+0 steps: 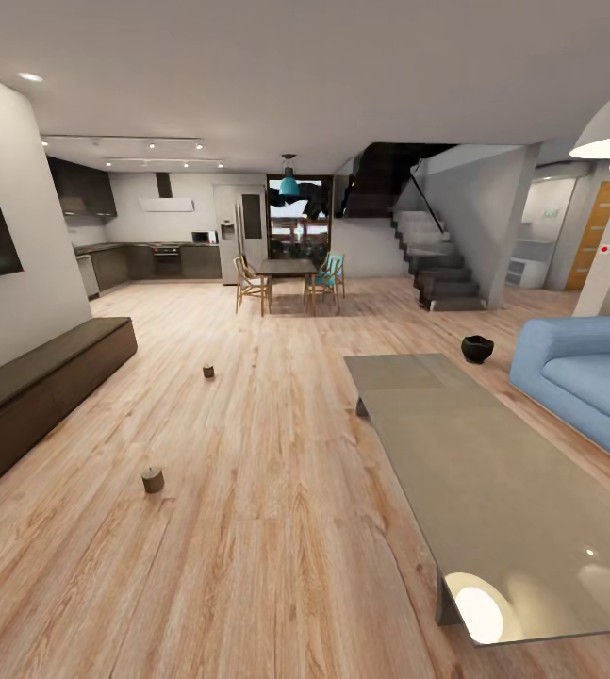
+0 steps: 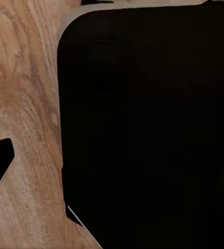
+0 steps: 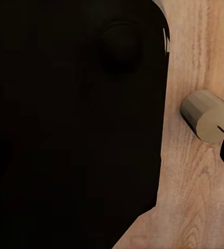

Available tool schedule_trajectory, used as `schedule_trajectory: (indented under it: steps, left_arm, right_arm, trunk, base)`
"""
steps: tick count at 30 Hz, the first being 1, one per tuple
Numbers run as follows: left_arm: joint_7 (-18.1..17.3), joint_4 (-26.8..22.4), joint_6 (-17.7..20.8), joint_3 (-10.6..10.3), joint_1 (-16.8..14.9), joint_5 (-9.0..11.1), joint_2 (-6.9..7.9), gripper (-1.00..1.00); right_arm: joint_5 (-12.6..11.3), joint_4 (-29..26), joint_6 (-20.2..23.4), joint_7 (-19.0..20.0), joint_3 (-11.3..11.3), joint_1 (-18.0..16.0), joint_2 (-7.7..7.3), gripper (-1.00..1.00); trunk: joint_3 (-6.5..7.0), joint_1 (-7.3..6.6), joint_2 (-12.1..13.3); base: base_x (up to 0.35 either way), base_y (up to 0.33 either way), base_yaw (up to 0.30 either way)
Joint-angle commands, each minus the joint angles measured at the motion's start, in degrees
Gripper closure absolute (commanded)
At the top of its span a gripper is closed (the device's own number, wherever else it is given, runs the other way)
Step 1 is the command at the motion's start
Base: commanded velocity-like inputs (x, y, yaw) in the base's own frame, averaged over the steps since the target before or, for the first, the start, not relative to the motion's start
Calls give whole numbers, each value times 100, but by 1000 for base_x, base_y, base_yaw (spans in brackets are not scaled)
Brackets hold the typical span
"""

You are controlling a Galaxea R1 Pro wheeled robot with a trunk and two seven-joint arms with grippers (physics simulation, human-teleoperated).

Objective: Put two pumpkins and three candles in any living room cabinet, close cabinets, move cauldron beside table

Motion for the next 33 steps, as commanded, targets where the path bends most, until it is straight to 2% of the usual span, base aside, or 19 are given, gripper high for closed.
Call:
schedule_trajectory:
  steps: [1,5,8,21,25,26,33]
  left_arm:
    - [-4,-56,-2,5,-2,34,2,-100]
    - [-3,-149,2,4,-3,191,11,-100]
    - [13,-162,11,-1,-3,281,13,-100]
    - [53,-182,75,4,-3,336,17,-100]
    - [74,-186,210,4,-11,340,9,-100]
    - [74,-190,376,4,-19,348,12,-100]
    - [75,-364,564,4,-33,394,20,-100]
  right_arm:
    - [0,-2,-6,0,0,-2,-1,-100]
    - [0,-2,-11,-3,0,-2,-2,-100]
    - [6,-6,-2,-20,-2,-2,-2,-100]
    - [17,-19,41,-36,0,-52,-3,-100]
    - [17,-19,174,-39,0,-187,-3,-100]
    - [18,-20,454,-33,0,-399,-3,-100]
    - [18,-20,850,-33,0,-731,-3,-100]
  trunk:
    - [-6,0,-3]
    - [-6,0,-3]
    - [48,-66,118]
    - [282,-352,639]
    - [354,-440,799]
    - [371,-462,840]
    - [497,-615,1120]
  base:
    - [0,0,0]
    - [0,0,0]
    - [0,0,0]
    - [0,0,0]
    - [0,0,0]
    - [0,0,0]
    - [0,0,0]
